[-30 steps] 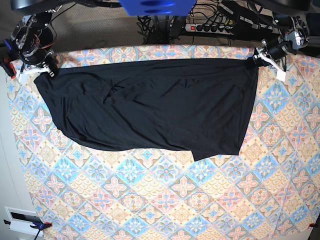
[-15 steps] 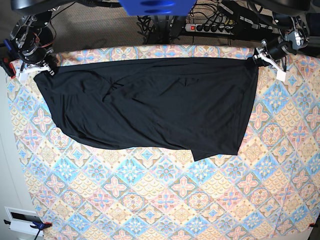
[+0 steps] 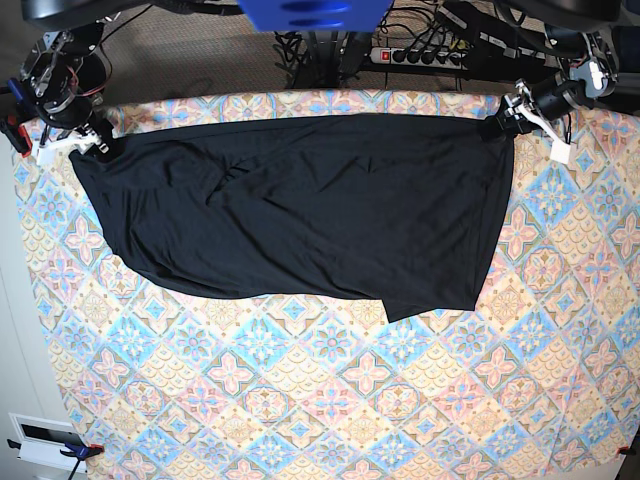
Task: Layout the t-shirt on the table in an organized manner, then fold the t-shirt properly
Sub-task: 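Release the shirt with both grippers and raise them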
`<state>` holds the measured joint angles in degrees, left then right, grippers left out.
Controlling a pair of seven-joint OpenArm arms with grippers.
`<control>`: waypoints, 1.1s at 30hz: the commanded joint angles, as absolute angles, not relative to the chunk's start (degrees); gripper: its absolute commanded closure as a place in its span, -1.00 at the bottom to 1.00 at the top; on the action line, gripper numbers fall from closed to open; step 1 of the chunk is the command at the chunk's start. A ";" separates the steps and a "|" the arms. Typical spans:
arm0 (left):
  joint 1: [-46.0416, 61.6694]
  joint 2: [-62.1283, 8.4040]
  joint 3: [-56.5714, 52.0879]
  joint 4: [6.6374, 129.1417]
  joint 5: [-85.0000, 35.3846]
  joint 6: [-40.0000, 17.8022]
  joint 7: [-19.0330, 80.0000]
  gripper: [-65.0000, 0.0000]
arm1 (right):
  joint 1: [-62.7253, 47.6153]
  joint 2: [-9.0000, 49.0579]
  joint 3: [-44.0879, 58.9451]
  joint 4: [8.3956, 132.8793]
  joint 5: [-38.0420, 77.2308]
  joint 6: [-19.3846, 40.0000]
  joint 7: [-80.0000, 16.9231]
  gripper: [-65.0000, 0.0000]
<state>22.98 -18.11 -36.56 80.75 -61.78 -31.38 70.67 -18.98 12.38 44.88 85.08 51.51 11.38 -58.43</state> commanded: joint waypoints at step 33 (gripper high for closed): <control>19.03 -24.48 -54.73 88.92 -58.33 -29.41 71.60 -0.02 | -19.03 17.01 52.09 108.44 48.04 9.71 -59.21 0.19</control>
